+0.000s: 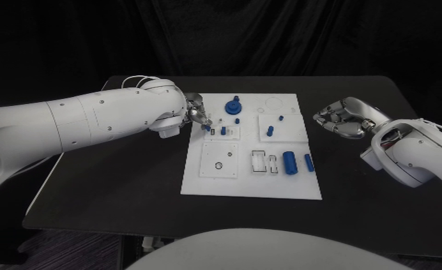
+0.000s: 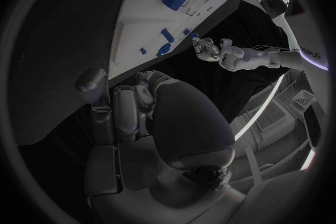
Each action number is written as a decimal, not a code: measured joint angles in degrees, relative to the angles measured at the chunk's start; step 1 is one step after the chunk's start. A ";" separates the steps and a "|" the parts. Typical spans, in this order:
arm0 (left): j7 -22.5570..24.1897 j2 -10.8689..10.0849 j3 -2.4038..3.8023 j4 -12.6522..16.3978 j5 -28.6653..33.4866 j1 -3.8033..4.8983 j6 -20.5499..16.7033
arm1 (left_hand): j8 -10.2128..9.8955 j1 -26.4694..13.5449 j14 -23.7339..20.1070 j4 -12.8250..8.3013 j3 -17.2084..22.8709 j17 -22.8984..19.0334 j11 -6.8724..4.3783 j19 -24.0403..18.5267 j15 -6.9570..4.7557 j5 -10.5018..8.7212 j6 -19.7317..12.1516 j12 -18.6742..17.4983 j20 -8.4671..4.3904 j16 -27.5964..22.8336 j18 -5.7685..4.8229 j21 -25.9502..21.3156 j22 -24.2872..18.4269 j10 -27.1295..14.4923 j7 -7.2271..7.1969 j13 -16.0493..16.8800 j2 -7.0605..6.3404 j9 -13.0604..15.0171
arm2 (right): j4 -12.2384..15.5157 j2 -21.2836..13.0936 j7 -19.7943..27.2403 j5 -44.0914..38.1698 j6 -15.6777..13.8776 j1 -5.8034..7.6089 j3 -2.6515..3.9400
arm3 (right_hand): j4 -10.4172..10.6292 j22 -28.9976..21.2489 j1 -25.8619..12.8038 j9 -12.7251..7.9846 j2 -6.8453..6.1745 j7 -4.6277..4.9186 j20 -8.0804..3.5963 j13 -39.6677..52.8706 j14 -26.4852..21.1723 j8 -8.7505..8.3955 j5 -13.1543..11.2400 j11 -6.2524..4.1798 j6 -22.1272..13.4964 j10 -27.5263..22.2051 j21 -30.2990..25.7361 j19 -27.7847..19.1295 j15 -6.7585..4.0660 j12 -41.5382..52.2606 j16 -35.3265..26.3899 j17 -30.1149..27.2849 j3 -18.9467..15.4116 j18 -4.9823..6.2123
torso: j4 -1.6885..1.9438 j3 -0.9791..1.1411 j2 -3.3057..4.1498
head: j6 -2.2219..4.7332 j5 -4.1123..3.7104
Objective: Assemble the parts on the task board
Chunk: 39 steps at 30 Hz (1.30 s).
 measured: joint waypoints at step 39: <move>4.70 -1.52 -0.01 1.83 0.00 -4.71 -17.36 | 0.00 -1.35 0.00 0.00 1.25 0.00 0.00 0.00 0.00 -0.15 -0.09 0.00 0.00 0.00 0.93 -0.57 0.00 0.00 0.33 0.00 0.30 0.40 | 0.14 -0.29 0.07 0.00 -0.73 -0.07 0.00 | 0.00 -0.01 0.00 0.00 0.00 0.00 -0.21 -0.12 -0.20 0.00 -0.01 0.00 0.00 0.01 -0.28 -0.21 -0.20 -0.23 -0.19 0.00 0.00 0.01 | -0.01 0.02 0.01 | 0.00 -0.18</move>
